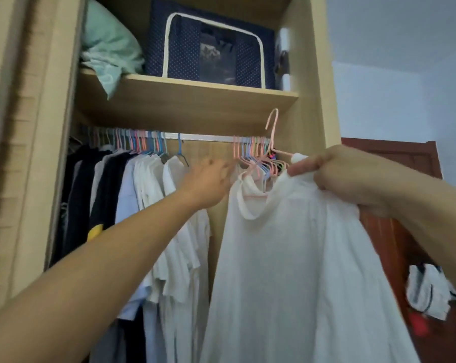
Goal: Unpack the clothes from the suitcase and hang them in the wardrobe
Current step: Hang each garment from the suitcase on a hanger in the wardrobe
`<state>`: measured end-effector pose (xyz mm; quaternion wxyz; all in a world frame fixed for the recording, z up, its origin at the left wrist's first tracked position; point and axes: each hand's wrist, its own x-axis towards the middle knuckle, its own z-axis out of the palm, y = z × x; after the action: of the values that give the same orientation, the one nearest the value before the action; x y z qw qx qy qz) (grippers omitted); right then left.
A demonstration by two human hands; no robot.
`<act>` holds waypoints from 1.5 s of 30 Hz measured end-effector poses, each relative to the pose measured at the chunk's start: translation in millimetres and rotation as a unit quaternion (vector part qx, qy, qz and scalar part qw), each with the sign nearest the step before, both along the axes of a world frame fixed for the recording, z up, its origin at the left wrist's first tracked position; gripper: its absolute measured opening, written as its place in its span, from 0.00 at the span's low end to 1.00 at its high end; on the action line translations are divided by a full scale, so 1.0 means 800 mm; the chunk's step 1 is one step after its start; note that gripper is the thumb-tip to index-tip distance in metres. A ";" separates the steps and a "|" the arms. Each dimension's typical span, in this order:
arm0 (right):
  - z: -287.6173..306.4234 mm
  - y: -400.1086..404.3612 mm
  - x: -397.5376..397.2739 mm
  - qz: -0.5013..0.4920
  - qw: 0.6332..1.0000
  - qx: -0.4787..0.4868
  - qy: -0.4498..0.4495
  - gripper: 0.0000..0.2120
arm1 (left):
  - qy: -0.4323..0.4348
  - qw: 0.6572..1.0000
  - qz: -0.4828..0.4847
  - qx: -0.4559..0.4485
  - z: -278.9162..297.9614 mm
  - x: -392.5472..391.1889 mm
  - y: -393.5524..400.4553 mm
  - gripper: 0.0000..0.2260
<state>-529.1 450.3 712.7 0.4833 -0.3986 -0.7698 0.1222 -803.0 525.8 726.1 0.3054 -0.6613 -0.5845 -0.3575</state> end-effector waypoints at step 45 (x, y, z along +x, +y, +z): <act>0.118 0.373 -0.325 -0.474 0.806 0.227 -0.272 0.19 | -0.002 0.884 0.415 0.217 -0.075 -0.402 -0.029 0.21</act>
<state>-789.1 748.5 807.3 0.3289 -0.6101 -0.5903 -0.4138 -1124.6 502.6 666.2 0.5601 -0.2749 -0.7141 -0.3175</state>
